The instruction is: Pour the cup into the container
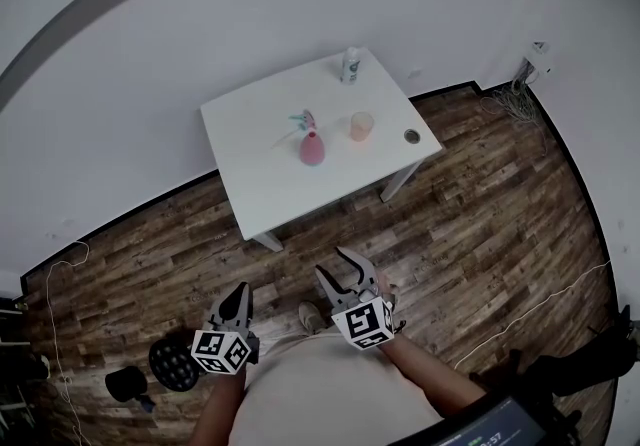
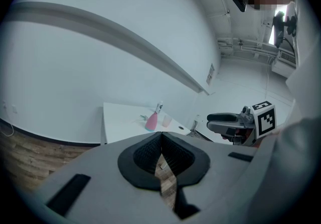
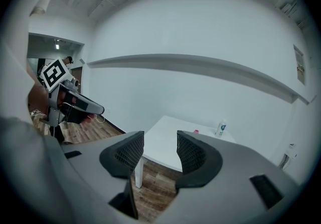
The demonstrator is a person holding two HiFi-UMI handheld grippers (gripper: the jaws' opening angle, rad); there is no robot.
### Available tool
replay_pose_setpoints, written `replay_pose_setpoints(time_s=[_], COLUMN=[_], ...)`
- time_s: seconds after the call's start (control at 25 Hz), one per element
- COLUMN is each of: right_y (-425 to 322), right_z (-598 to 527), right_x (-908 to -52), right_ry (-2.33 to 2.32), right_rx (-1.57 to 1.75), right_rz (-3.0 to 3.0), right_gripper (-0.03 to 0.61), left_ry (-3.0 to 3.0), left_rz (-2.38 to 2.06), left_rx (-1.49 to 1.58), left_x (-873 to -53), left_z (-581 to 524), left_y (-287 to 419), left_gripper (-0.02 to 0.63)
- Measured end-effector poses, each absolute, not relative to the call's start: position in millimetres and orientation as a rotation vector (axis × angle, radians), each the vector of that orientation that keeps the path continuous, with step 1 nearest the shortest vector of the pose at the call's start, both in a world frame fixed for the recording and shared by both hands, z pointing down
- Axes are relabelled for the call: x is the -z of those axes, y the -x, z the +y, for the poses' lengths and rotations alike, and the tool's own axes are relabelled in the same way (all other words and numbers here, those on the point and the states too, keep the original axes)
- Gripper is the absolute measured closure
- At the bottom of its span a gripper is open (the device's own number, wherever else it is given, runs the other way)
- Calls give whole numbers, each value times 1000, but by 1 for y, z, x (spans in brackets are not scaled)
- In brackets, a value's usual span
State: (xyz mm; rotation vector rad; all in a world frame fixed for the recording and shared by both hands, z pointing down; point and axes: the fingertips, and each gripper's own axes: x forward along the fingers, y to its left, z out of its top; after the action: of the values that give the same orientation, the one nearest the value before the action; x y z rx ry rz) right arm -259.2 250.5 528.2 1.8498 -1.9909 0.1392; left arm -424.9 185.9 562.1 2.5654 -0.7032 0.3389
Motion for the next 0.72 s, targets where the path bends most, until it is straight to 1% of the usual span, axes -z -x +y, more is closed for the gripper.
replay_pose_setpoints(time_s=[0.72], right_y=[254], right_z=[262], right_x=[-537], right_ry=[-1859], right_rx=[-190], right_rz=[-1961], right_gripper=[390], left_ry=[-2553], left_rz=[-674], left_rx=[-368], left_x=[-570], left_z=[196], left_y=[418], left_gripper=[601])
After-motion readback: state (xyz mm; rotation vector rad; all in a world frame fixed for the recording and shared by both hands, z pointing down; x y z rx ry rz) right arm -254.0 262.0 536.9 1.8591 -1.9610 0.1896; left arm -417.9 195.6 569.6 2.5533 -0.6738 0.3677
